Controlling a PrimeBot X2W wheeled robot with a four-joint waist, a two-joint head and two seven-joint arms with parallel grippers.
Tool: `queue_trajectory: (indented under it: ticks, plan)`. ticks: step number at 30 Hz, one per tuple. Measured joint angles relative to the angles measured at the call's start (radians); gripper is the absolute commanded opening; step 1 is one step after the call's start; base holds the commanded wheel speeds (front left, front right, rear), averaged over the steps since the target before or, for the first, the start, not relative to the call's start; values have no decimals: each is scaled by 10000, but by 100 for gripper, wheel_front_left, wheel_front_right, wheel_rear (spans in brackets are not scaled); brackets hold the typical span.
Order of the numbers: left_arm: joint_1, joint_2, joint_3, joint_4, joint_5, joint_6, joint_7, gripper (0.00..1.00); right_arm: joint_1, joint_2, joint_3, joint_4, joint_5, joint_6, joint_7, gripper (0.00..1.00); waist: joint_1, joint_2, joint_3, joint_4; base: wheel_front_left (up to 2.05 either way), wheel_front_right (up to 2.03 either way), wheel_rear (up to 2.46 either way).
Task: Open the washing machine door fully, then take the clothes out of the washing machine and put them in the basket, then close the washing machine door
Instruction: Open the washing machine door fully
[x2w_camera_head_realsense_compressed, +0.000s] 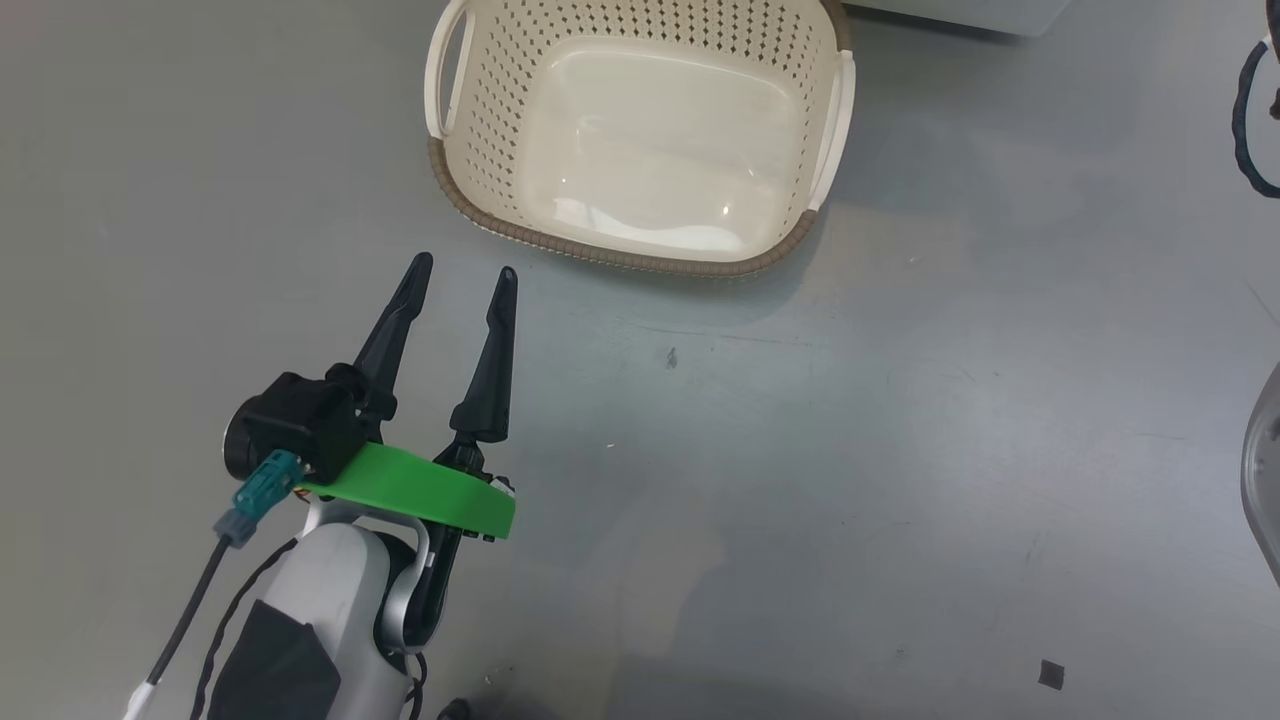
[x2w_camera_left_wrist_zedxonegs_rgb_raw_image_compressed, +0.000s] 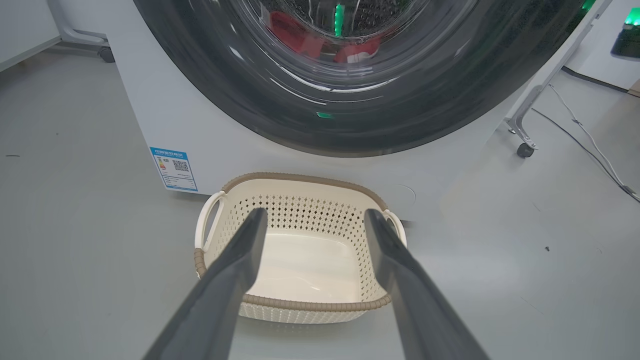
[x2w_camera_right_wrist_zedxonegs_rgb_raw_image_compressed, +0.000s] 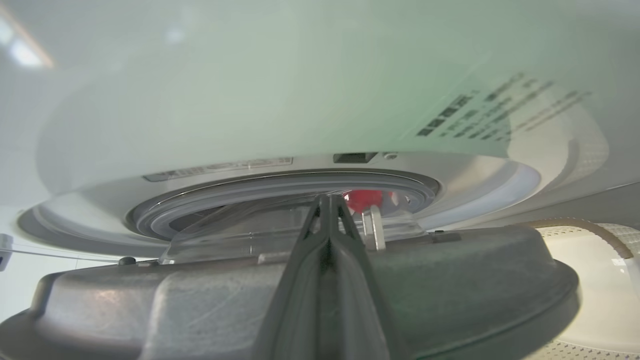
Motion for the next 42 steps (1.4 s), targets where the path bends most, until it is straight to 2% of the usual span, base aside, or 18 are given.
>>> queue_trajectory:
  ticks: [26, 42]
  plan:
    - [-12, -6, 33, 163, 105, 2, 0, 100, 170, 148, 46, 1175, 1076, -73, 642, 0, 0, 0, -582, -142, 0, 0, 0]
    - [46, -6, 19, 334, 194, 4, 0, 100, 1132, 230, 359, 1659, 1891, -61, 1080, 0, -1, 0, -1376, -220, 0, 0, 0]
